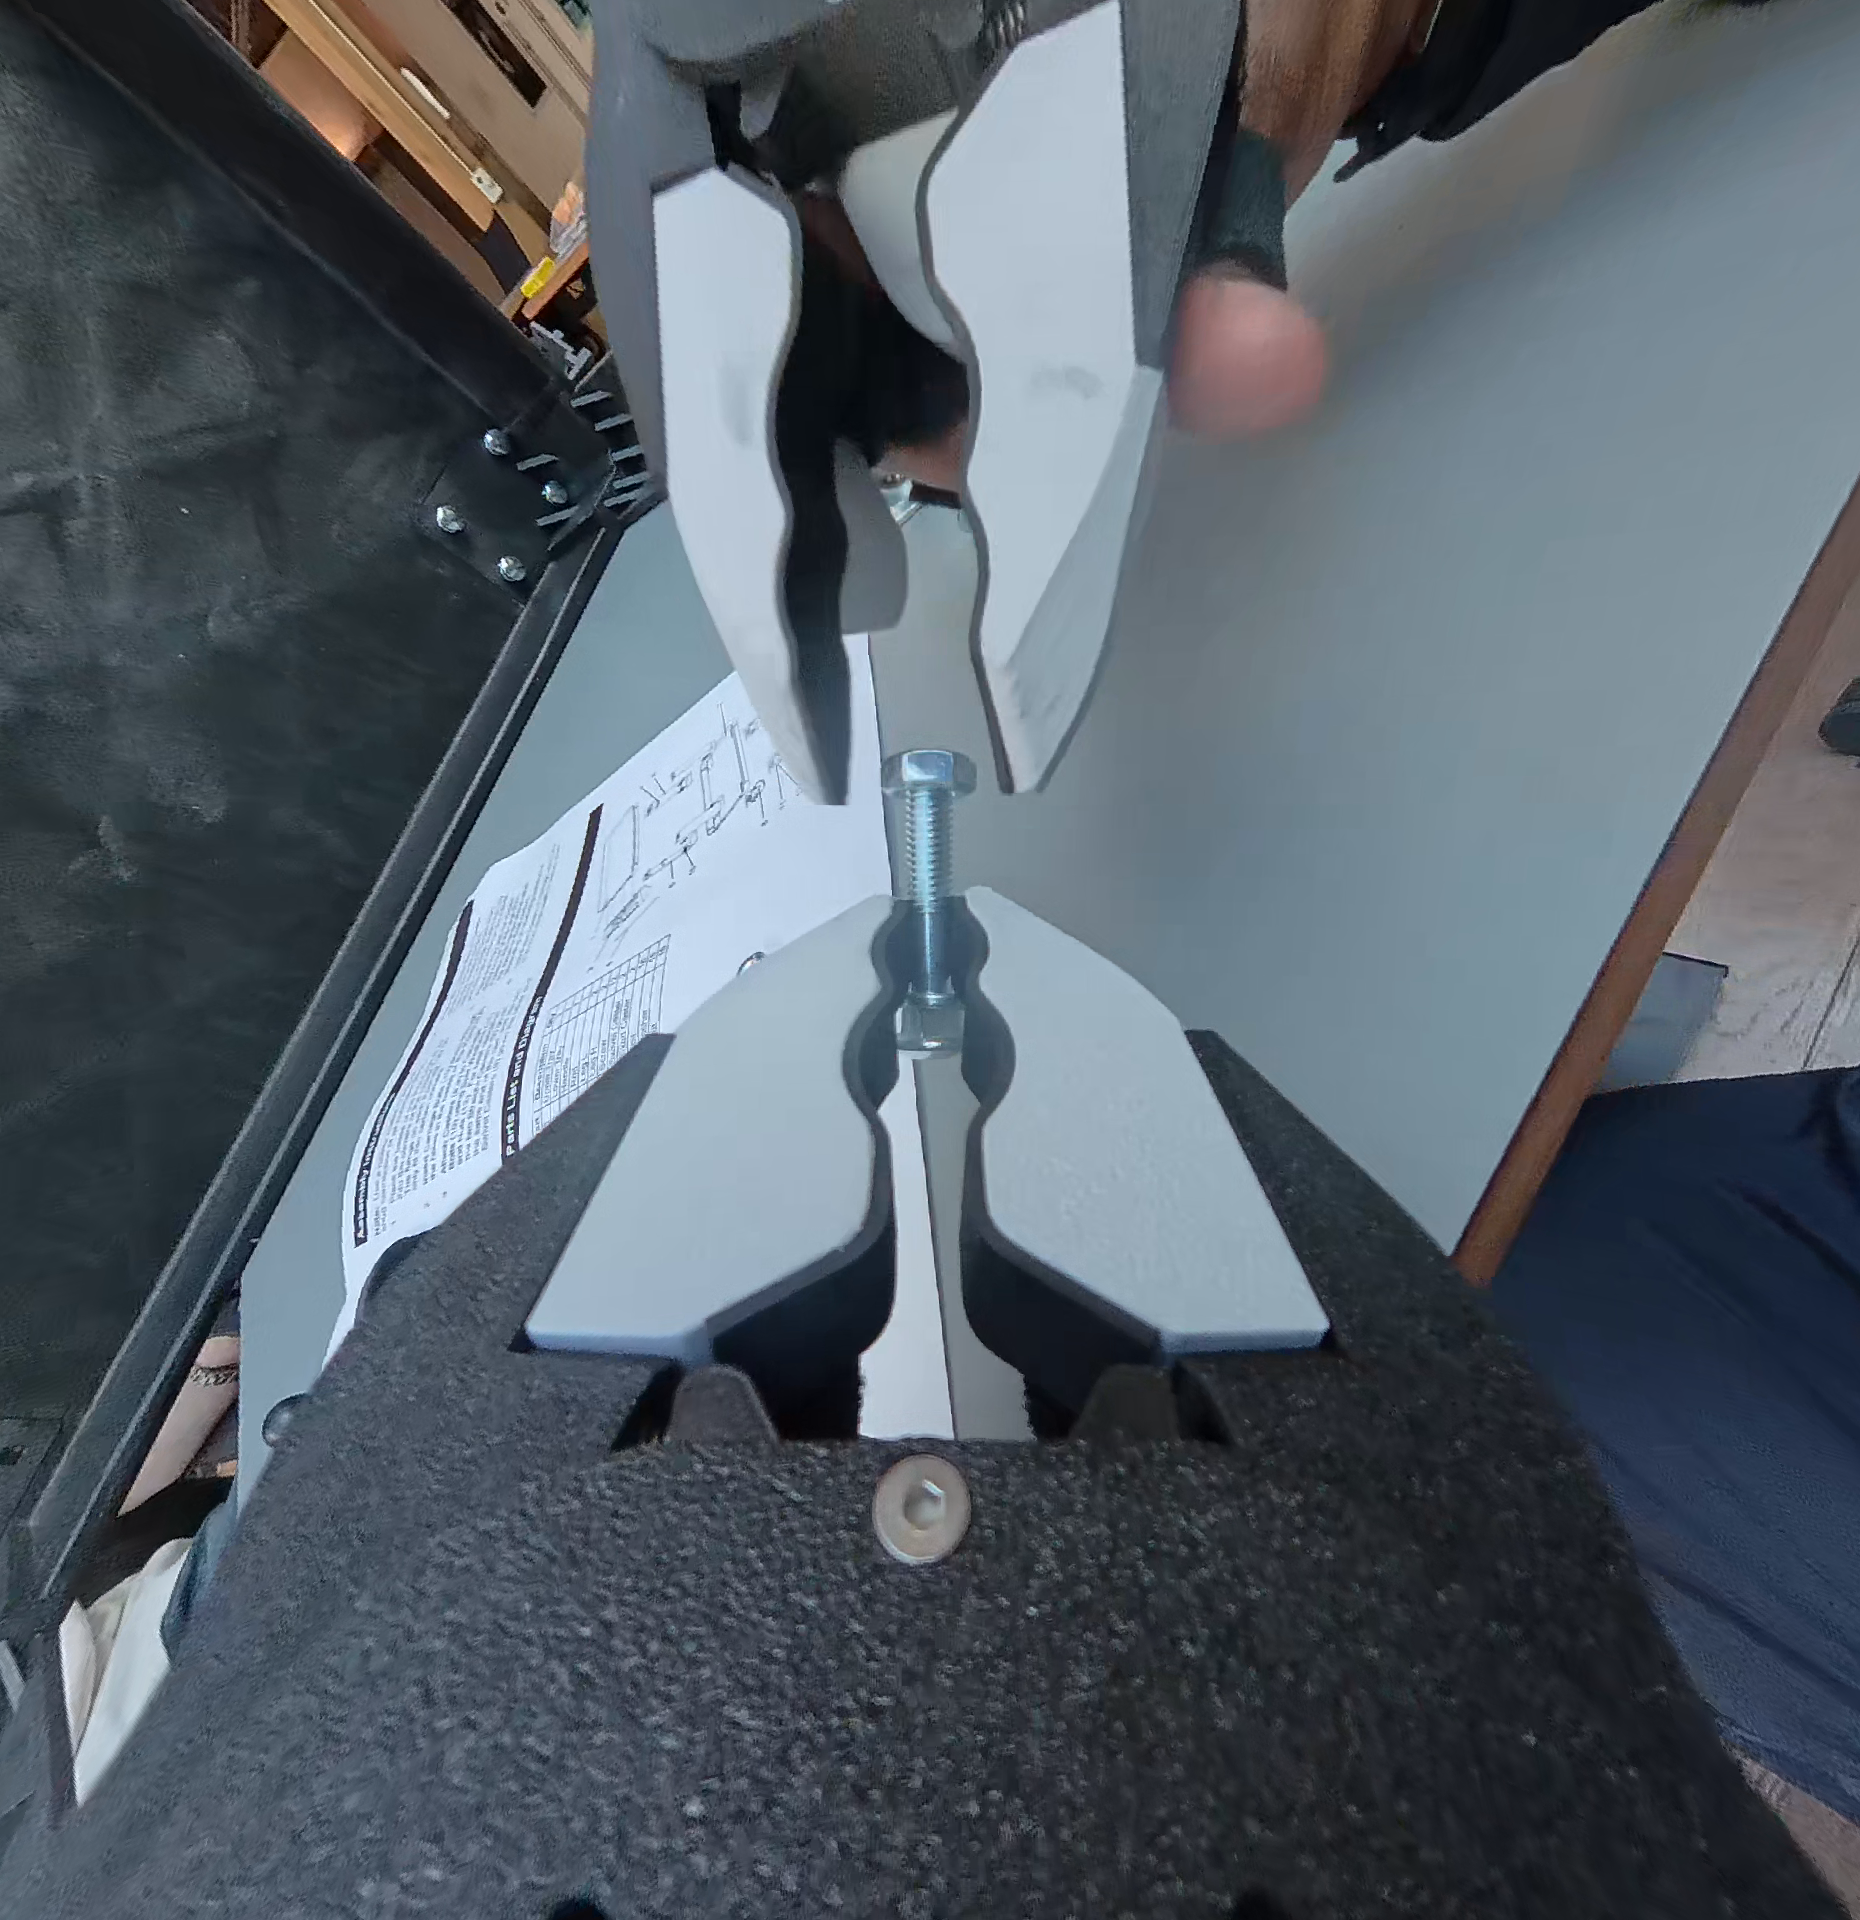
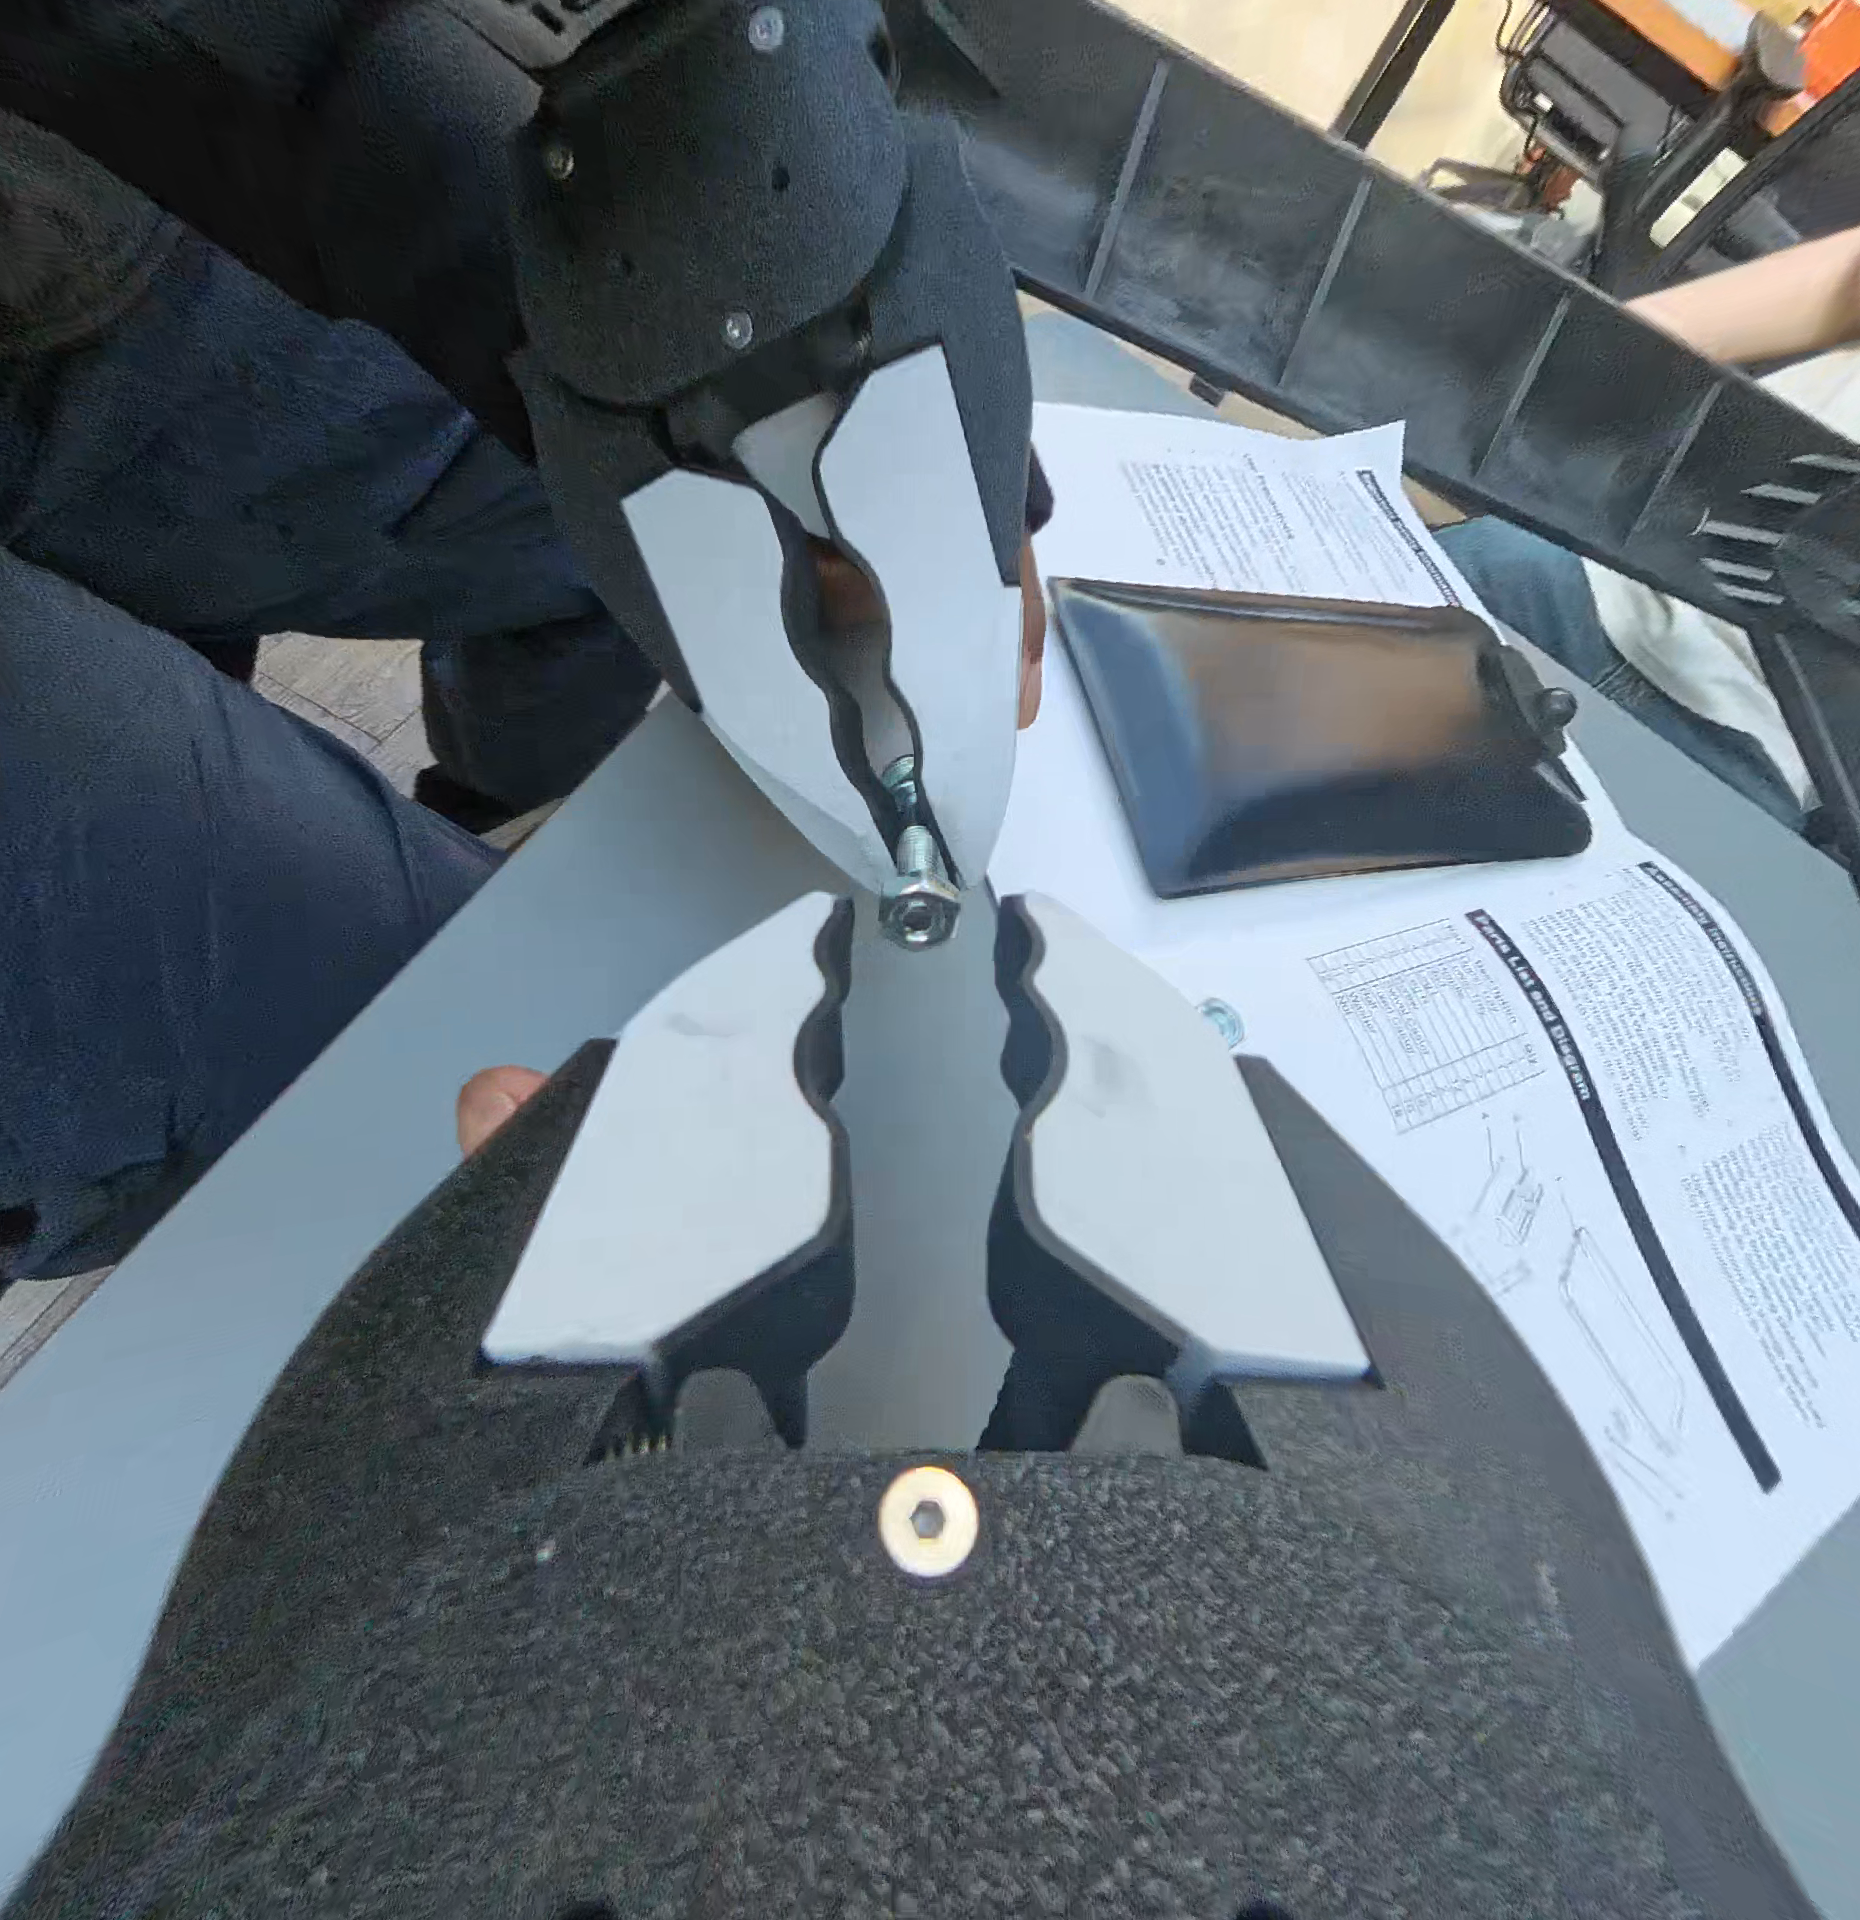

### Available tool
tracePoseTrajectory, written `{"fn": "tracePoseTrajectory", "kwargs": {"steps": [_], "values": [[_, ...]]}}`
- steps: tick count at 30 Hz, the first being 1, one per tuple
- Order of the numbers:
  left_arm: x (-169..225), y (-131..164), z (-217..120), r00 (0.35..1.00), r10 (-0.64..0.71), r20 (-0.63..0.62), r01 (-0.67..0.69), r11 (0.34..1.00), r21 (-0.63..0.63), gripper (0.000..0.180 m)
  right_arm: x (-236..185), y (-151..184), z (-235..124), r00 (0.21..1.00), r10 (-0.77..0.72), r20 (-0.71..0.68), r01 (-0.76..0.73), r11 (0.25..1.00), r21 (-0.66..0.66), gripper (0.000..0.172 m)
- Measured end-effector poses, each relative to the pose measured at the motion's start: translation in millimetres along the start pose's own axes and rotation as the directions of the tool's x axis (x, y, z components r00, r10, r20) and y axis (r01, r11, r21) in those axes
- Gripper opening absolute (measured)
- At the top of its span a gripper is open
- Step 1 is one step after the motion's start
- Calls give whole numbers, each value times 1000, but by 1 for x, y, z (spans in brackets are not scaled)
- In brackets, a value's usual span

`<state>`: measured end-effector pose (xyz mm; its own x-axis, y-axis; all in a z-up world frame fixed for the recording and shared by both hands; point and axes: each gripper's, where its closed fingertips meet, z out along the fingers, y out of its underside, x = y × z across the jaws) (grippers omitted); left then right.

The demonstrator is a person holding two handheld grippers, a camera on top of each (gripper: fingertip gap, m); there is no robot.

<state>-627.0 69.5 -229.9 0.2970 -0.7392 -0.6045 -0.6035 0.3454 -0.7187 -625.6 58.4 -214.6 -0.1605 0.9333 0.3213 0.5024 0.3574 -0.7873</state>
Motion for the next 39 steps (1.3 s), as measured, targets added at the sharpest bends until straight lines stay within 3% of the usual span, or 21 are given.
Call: {"fn": "tracePoseTrajectory", "kwargs": {"steps": [1,4,7,8,10,13,15,18,20,22,25,26,30,34,37,39], "values": [[1,0,0,1000,1,-7,-1,1000,-1,6,-3,4,3,1000,-5,17,5,1000,-24,14],[6,0,0,997,-23,-76,23,1000,0,6,-4,4,3,964,-260,-65,256,965,-61,14],[13,-1,-1,980,-75,-187,76,997,-2,6,-5,4,3,773,-616,-150,595,787,-165,15],[13,-2,-2,975,-93,-204,96,995,5,6,-4,2,2,727,-664,-174,640,747,-179,15],[8,-4,-4,979,-106,-176,113,993,29,6,-3,-2,0,775,-601,-198,585,800,-135,18],[1,-3,-3,995,-70,-78,72,997,29,6,0,-9,-3,935,-319,-155,322,947,-10,33],[0,-1,-1,999,-28,-24,29,1000,11,6,3,-12,-2,982,-155,-112,159,987,31,41],[-2,-1,-1,999,11,30,-11,1000,12,6,3,-2,4,998,-28,-57,28,1000,-3,24],[0,-1,-1,1000,12,6,-12,1000,7,6,-3,2,6,996,-83,-40,82,996,-23,14],[6,-2,-1,998,-11,-65,13,1000,16,6,-5,3,5,953,-291,-85,286,956,-65,15],[14,-3,-4,980,-61,-191,66,998,20,6,-7,1,5,740,-649,-178,632,761,-150,15],[13,-4,-5,977,-79,-199,86,996,28,6,-5,0,4,723,-660,-205,643,751,-150,15],[6,-5,-4,993,-54,-109,59,997,40,6,1,0,1,928,-342,-145,337,940,-61,35],[3,-1,-1,1000,0,-28,0,1000,12,6,-5,-6,0,993,-113,-33,113,993,17,26],[5,0,0,999,12,-41,-12,1000,-4,6,-5,2,4,991,-132,-35,130,991,-42,16],[8,0,-1,997,4,-79,-4,1000,2,6,-7,3,4,954,-291,-65,287,956,-67,16]]}}
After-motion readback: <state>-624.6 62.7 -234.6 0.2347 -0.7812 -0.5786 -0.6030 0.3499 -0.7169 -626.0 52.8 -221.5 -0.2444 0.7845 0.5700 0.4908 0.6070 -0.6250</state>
